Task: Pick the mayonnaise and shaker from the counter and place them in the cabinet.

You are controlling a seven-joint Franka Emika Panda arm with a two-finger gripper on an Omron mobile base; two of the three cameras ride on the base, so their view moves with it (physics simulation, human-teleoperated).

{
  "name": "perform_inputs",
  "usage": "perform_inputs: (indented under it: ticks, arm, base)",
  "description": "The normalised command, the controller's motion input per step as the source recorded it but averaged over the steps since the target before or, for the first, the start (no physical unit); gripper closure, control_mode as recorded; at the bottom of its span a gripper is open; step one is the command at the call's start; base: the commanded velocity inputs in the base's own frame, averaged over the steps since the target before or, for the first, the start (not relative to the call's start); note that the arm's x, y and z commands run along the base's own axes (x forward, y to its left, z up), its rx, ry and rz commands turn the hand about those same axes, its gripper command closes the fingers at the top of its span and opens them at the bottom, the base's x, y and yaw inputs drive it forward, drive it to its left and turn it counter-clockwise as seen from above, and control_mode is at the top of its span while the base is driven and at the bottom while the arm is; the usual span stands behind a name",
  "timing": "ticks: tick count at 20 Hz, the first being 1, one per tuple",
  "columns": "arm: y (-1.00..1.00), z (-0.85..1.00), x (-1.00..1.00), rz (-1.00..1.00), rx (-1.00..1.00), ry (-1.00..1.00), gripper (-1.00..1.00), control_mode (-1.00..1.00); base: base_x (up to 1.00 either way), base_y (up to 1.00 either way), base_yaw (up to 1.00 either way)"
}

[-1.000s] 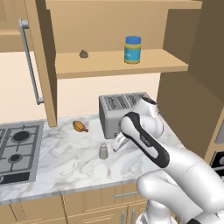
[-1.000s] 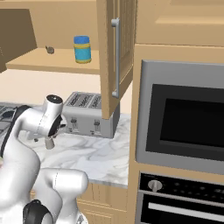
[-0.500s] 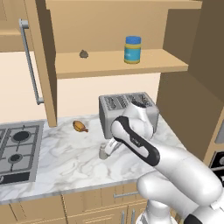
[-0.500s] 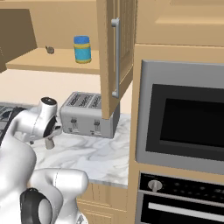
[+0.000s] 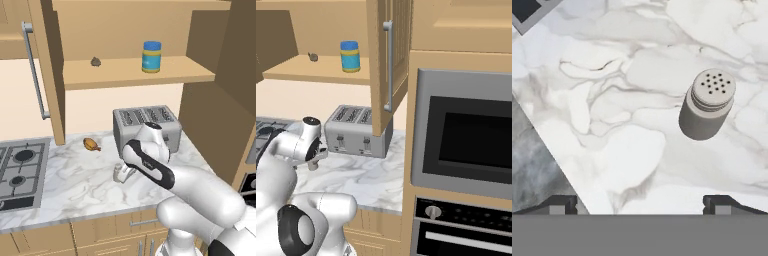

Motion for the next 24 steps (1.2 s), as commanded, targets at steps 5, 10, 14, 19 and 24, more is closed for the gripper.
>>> perform_inputs:
  ticks: [5, 10, 14, 19, 24]
  arm:
    - [0.01, -0.10, 0.30, 0.00, -0.02, 0.01, -1.00, -1.00]
    - [0.07, -0.03, 0.27, 0.00, 0.00, 0.00, -1.00, -1.00]
    - [0.11, -0.10, 0.21, 0.00, 0.00, 0.00, -1.00, -1.00]
    - [0.10, -0.15, 0.23, 0.00, 0.00, 0.01, -1.00, -1.00]
    - [0.07, -0.17, 0.24, 0.00, 0.00, 0.01, -1.00, -1.00]
  base:
    - [0.00, 0.00, 0.00]
    - [0.00, 0.00, 0.00]
    - [0.00, 0.00, 0.00]
    - [0.00, 0.00, 0.00]
    - [0.00, 0.00, 0.00]
